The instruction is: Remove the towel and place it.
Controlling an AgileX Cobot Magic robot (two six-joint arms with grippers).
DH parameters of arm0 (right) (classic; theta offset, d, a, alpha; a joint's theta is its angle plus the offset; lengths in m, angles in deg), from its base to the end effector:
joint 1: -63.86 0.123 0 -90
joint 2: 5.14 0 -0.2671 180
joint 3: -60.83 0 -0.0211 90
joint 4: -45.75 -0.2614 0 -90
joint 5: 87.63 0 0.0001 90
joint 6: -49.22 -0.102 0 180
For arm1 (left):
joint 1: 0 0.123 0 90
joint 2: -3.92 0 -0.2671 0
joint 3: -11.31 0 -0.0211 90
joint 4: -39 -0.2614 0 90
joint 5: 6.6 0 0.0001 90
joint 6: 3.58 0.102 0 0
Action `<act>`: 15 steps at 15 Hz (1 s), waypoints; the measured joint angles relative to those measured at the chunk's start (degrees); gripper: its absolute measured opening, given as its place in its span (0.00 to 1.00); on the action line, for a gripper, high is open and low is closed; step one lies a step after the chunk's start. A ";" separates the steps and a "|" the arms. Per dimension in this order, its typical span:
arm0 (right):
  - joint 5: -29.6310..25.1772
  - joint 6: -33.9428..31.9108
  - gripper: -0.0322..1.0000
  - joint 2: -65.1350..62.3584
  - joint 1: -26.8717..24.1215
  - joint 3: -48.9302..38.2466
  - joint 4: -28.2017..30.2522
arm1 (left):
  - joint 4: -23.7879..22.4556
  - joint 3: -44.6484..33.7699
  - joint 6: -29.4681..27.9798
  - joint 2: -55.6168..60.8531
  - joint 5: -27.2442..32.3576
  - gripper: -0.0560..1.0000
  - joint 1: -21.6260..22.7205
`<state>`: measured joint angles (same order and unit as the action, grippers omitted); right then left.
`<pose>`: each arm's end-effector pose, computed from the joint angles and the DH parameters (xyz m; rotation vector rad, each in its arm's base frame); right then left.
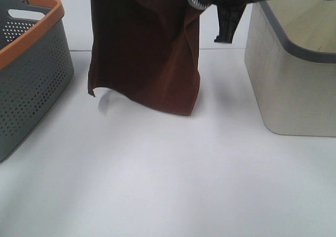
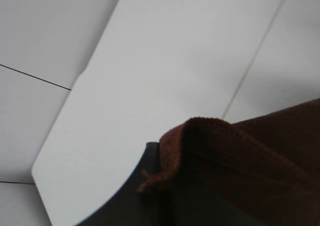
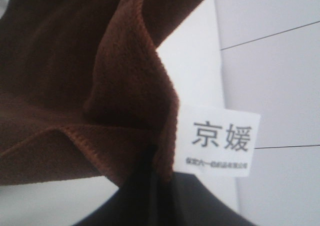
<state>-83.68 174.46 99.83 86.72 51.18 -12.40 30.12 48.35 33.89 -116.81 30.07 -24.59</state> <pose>0.3796 0.1536 0.2522 -1.3909 1.4461 -0.5594 0.4421 -0.1920 0.3514 1.1500 1.7658 0.3071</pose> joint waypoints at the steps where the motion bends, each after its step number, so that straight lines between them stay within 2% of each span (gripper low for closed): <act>1: 1.60 1.95 0.03 2.18 0.00 3.84 0.06 | -0.23 0.00 0.00 -0.92 -3.67 0.05 1.49; 2: 2.29 2.81 0.03 3.78 0.00 7.79 0.06 | -0.29 0.00 -0.63 -1.66 -7.45 0.05 2.64; 3: 2.81 3.38 0.03 6.42 0.00 13.29 0.69 | -0.69 0.00 -2.46 -3.15 -13.64 0.05 3.32; 4: 2.98 3.50 0.03 7.22 -0.17 14.27 1.38 | -1.15 0.00 -2.58 -4.07 -16.21 0.05 3.32; 9: 4.93 3.67 0.03 10.08 -2.29 15.87 6.82 | -2.06 0.00 -2.75 -6.25 -19.37 0.05 3.32; 14: 5.73 3.61 0.03 14.27 -3.90 18.39 9.51 | -2.86 0.00 -2.75 -8.71 -26.93 0.05 3.78; 15: 5.84 3.27 0.03 16.21 -5.33 21.94 10.03 | -3.95 0.00 -2.75 -10.77 -31.74 0.05 3.90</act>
<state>-77.83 177.73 116.04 81.39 73.12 -2.38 26.17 48.35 31.14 -127.58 -1.67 -20.69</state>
